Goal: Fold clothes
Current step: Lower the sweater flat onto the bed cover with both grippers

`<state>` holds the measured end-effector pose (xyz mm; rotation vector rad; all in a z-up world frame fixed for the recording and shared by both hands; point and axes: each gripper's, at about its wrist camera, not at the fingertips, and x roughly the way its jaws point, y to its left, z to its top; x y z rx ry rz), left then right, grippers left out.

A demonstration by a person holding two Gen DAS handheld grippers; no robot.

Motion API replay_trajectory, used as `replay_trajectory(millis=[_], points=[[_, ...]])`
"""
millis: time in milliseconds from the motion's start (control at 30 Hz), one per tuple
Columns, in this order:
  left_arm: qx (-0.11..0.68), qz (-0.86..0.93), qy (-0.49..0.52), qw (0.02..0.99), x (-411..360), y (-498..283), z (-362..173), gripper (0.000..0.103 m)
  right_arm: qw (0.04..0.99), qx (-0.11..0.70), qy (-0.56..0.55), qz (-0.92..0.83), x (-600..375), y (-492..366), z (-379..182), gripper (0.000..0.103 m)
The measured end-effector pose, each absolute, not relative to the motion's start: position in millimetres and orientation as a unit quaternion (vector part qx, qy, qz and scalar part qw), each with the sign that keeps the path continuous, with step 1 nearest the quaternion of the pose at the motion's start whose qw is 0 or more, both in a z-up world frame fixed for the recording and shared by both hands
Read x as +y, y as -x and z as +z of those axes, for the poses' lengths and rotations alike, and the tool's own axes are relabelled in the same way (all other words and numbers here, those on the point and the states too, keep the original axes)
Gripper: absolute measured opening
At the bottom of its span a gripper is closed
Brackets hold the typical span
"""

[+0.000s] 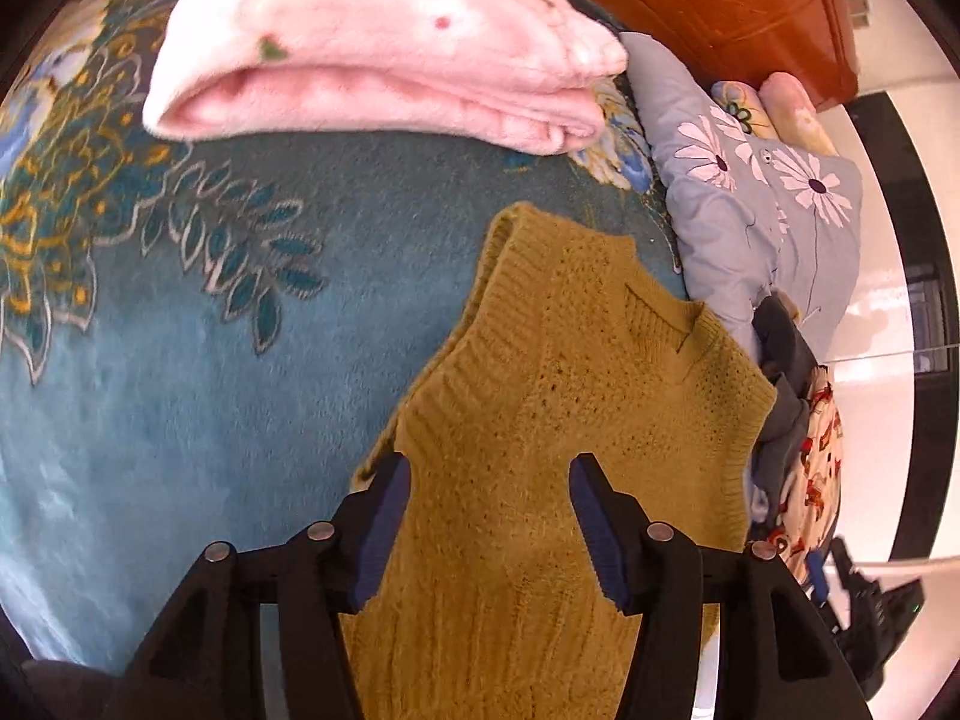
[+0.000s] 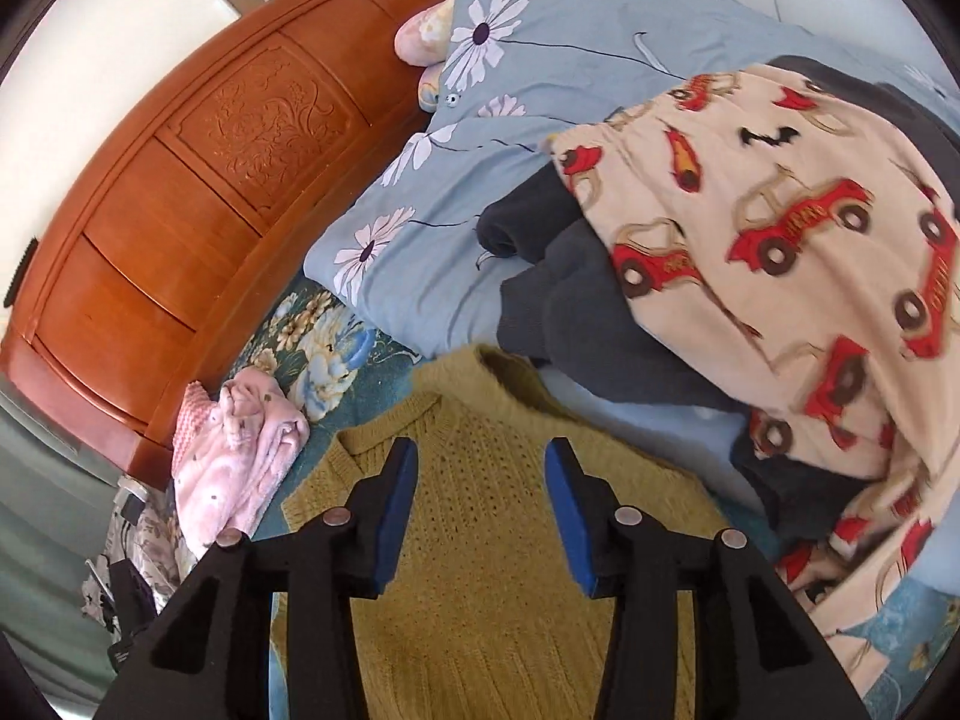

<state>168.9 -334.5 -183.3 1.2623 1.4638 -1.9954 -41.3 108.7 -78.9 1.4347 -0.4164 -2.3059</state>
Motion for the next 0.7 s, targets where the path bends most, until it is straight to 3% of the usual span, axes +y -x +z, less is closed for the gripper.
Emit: replay_trajectory(millis=[200,433,533,700], points=[[0.484,-0.713,-0.478,0.171,-303.2,-179.8,-190.8,0.059,0.144,-0.168,-0.527,-0.821,178.5,1.6,-97.2,0.046],[0.463,-0.722,-0.491,0.149,-273.3,-197.9,-180.9,0.059,0.048,-0.254,-0.569,-0.781,270.0,-81.3,-150.0,0.046],[0.479,-0.718,-0.484,0.146,-268.3,-210.4,-176.4,0.059,0.048,-0.288,-0.571,-0.768,277.8,-104.2,-164.3,0.052],[0.486,-0.73,-0.461,0.141,-264.8,-233.0,-158.1,0.059,0.046,-0.305,-0.569,-0.763,276.0,-114.4,-173.3,0.052]])
